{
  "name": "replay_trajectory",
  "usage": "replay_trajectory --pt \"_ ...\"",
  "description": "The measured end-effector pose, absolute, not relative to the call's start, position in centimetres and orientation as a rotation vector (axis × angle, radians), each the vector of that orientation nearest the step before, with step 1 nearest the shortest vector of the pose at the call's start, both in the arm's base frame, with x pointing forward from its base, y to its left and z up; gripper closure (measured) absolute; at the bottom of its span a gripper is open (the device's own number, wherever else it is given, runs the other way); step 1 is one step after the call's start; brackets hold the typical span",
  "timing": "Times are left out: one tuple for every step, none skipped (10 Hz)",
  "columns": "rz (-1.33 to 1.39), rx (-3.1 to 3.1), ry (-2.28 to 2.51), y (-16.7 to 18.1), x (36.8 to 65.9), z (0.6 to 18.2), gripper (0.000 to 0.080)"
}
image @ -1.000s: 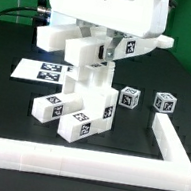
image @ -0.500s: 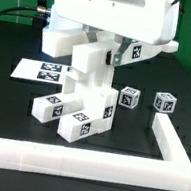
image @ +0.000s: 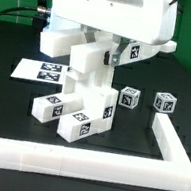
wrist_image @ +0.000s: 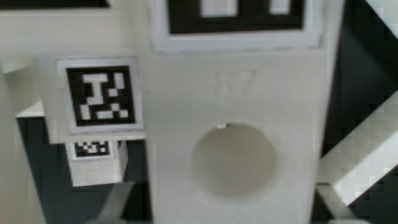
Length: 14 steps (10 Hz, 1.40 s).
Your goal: Assemble chair
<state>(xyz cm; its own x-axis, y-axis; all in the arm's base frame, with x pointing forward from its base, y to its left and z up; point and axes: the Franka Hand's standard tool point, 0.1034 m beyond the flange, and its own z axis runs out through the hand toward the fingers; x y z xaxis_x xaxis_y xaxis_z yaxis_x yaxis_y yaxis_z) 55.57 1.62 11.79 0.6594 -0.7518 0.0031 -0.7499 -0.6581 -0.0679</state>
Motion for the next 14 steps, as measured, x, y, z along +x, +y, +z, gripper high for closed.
replay_trajectory --pt "-0.045 -2.812 1.264 1.4 55.4 11.7 0.0511" --pt "-0.041 -2.815 1.261 1.4 55.2 11.5 0.0511" --pt "-0.037 -2.819 1.257 1.4 55.0 11.3 0.0511" --pt "-0.032 -2.822 1.257 1.4 54.9 11.2 0.0511" --pt "-0.032 -2.823 1.256 1.4 54.9 11.1 0.0511" --pt "-0.03 -2.823 1.257 1.4 54.9 11.0 0.0511" --pt "-0.028 -2.825 1.257 1.4 54.8 10.9 0.0511" --pt "-0.029 -2.829 1.257 1.3 54.7 10.5 0.0511" --pt "-0.035 -2.836 1.255 1.4 54.6 9.9 0.0511" --pt "-0.046 -2.841 1.253 1.4 54.7 9.5 0.0511" --pt "-0.046 -2.846 1.251 1.5 54.6 9.2 0.0511" --pt "-0.048 -2.85 1.25 1.5 54.6 8.8 0.0511" --pt "-0.052 -2.853 1.25 1.4 54.6 8.6 0.0511" --pt "-0.055 -2.856 1.249 1.4 54.6 8.3 0.0511"
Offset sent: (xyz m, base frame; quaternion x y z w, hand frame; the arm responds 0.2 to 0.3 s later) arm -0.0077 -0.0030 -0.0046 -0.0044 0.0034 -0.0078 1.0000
